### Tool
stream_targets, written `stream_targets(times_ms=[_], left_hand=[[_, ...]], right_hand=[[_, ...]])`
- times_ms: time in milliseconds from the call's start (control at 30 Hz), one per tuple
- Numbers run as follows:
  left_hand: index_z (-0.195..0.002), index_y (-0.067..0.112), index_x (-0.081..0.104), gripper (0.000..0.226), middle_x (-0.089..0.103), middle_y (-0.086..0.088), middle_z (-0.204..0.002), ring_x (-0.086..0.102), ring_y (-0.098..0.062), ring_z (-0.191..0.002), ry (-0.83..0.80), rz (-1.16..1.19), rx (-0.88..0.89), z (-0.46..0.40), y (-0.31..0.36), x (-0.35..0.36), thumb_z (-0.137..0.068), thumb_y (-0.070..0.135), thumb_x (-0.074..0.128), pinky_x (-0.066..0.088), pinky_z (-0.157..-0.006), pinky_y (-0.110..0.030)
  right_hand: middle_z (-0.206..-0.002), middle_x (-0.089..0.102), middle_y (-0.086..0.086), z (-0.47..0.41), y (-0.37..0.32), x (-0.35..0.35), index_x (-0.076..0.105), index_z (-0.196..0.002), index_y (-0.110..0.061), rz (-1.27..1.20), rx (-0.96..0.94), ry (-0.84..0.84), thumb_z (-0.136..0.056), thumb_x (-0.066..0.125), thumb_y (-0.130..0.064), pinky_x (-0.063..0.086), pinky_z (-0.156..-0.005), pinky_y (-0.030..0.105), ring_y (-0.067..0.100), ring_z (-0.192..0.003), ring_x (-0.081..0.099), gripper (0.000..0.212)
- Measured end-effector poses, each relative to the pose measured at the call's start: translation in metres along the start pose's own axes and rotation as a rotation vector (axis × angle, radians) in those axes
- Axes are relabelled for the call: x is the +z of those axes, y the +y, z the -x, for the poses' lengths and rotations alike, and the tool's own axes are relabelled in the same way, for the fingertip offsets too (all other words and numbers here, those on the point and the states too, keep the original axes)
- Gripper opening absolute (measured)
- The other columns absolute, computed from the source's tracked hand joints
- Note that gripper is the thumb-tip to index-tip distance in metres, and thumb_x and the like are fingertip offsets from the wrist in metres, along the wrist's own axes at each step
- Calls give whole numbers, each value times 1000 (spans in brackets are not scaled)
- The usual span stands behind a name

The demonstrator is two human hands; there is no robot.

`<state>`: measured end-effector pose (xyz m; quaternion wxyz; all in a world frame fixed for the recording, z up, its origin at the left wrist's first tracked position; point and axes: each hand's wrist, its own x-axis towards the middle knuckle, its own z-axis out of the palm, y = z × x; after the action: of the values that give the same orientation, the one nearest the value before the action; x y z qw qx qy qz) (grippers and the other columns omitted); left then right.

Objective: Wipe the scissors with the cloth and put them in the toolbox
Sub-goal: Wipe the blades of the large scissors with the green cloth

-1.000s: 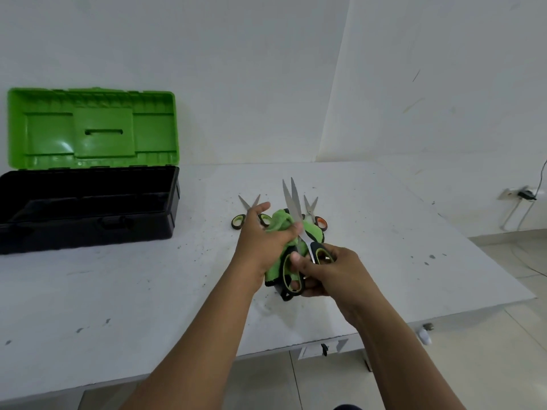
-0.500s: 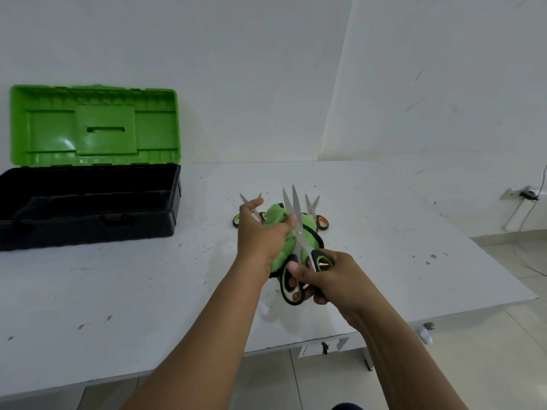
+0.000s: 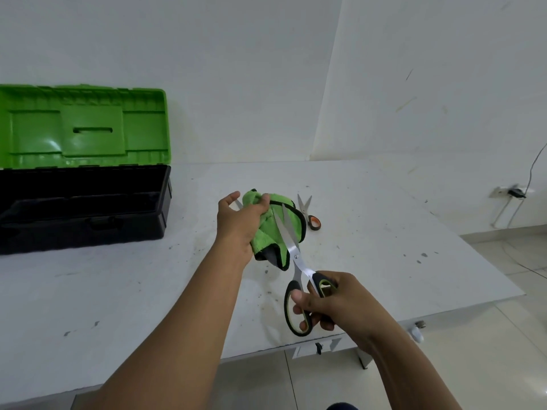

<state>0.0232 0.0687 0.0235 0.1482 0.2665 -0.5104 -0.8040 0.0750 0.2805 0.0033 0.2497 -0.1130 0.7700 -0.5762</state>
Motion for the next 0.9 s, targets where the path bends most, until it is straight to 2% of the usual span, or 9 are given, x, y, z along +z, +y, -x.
stream_targets(times_ms=[67, 167, 300, 400, 500, 567, 700, 833, 900], left_hand=[[-142, 29, 48, 67, 68, -11, -129, 74, -27, -107, -58, 8, -45, 4, -5, -1, -87, 23, 87, 62, -94, -51], [-149, 21, 48, 68, 73, -13, -124, 77, -27, -104, -144, 20, -98, 10, -18, 4, -90, 26, 83, 64, -89, -48], [-147, 23, 49, 66, 69, -13, -129, 74, -29, -108, -64, 49, -76, 1, -13, 2, -91, 26, 83, 63, -90, -49], [-141, 20, 55, 58, 71, -13, -126, 75, -31, -105, -12, 27, -80, -5, -10, -3, -91, 30, 83, 65, -83, -47], [-123, 7, 68, 38, 78, -17, -110, 78, -32, -95, -2, -34, -196, -2, -19, -3, -96, 33, 77, 65, -73, -43], [-114, 3, 73, 38, 80, -19, -102, 78, -34, -92, -22, -97, -285, 1, -33, -1, -99, 37, 72, 65, -78, -47], [-123, 3, 70, 48, 78, -19, -109, 76, -37, -100, -96, -288, -348, 6, -56, 7, -102, 46, 62, 62, -94, -52], [-139, 7, 60, 55, 64, -14, -140, 63, -32, -125, -150, -667, -199, 12, -56, 16, -103, 48, 57, 52, -109, -45], [-151, 15, 49, 61, 53, -10, -152, 50, -32, -140, -104, -843, -79, 15, -53, 19, -102, 49, 57, 44, -116, -45]], right_hand=[[-86, 80, 15, -6, -4, 1, 68, -83, -10, -24, -24, 30, -92, 80, -21, 46, -55, 28, 22, -66, 74, 19], [-87, 79, 16, -17, -9, 7, 73, -95, -5, -73, -2, 43, -91, 81, -22, 45, -54, 27, 23, -66, 73, 20], [-84, 78, 14, -15, -2, 6, 72, -99, -3, -64, 44, -1, -92, 80, -22, 41, -52, 25, 29, -68, 73, 21], [-83, 79, 14, -7, 2, 2, 73, -99, -3, -41, 29, 15, -91, 81, -22, 41, -51, 25, 28, -67, 73, 23], [-84, 79, 14, -6, -2, -4, 75, -97, -5, -48, -11, 81, -90, 82, -24, 43, -51, 26, 29, -69, 72, 21], [-84, 79, 15, -8, -4, -6, 75, -95, -4, -54, -35, 89, -90, 82, -24, 44, -51, 26, 30, -69, 71, 22], [-81, 77, 15, -13, -5, -5, 75, -90, -2, -65, -63, 116, -89, 83, -25, 46, -52, 28, 23, -62, 63, 24], [-79, 76, 15, -19, -7, -3, 75, -87, -4, -58, -79, 150, -88, 84, -27, 49, -55, 27, 17, -59, 64, 25], [-81, 76, 17, -22, -8, -2, 75, -87, -4, -44, -91, 164, -88, 84, -29, 50, -57, 27, 18, -60, 63, 27]])
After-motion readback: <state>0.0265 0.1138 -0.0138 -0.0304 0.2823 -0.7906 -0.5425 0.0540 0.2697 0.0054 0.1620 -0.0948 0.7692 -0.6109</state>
